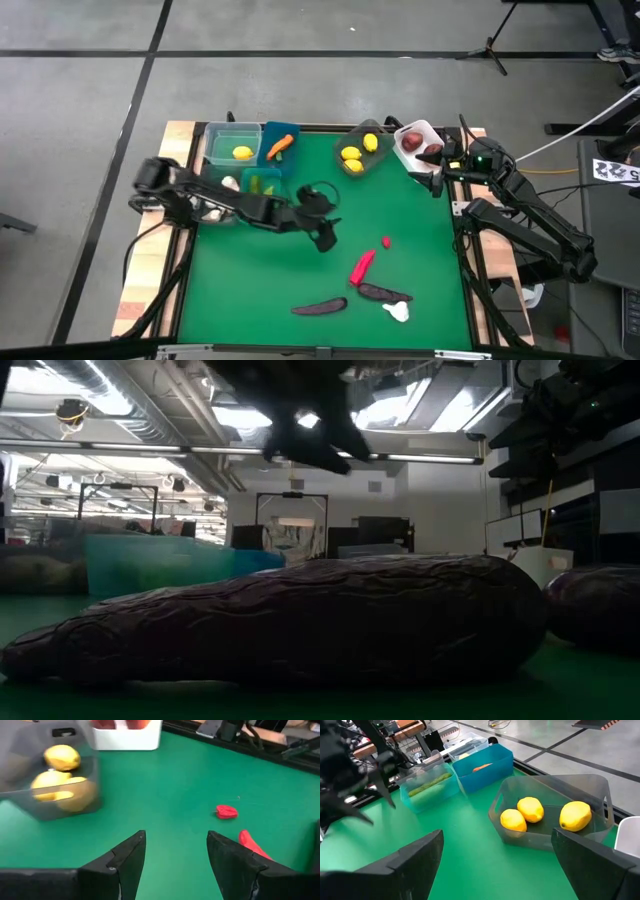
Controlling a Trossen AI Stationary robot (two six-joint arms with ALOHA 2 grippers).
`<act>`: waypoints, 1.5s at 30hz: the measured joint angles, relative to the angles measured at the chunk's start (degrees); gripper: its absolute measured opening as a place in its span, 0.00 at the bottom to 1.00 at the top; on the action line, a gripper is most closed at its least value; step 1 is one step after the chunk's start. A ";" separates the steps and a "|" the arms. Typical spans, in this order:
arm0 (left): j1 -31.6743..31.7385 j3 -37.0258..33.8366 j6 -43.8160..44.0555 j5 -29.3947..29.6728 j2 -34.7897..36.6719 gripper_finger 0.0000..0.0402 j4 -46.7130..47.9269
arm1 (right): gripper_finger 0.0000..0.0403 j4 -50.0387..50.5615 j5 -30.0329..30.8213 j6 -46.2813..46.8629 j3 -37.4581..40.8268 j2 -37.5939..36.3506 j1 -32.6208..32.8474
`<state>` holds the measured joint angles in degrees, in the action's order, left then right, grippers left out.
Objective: Sort produce into baskets
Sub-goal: Put the red pepper into the blue bin
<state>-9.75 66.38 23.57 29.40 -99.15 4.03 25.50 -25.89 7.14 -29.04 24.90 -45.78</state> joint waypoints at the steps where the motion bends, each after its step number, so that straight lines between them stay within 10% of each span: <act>1: -0.11 1.76 0.00 0.01 -2.15 0.52 0.12 | 0.92 0.00 0.00 0.02 0.00 -0.01 0.02; 18: -3.29 30.58 12.35 -0.19 -22.53 0.52 13.79 | 0.92 0.11 -0.04 0.04 0.00 0.01 0.02; 45: -5.61 33.71 23.07 -10.45 -34.28 0.52 10.25 | 0.92 0.87 -0.24 0.52 0.00 -0.01 0.04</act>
<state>-15.35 100.09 46.65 18.95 -133.43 14.28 26.37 -26.13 7.66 -29.04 24.88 -45.74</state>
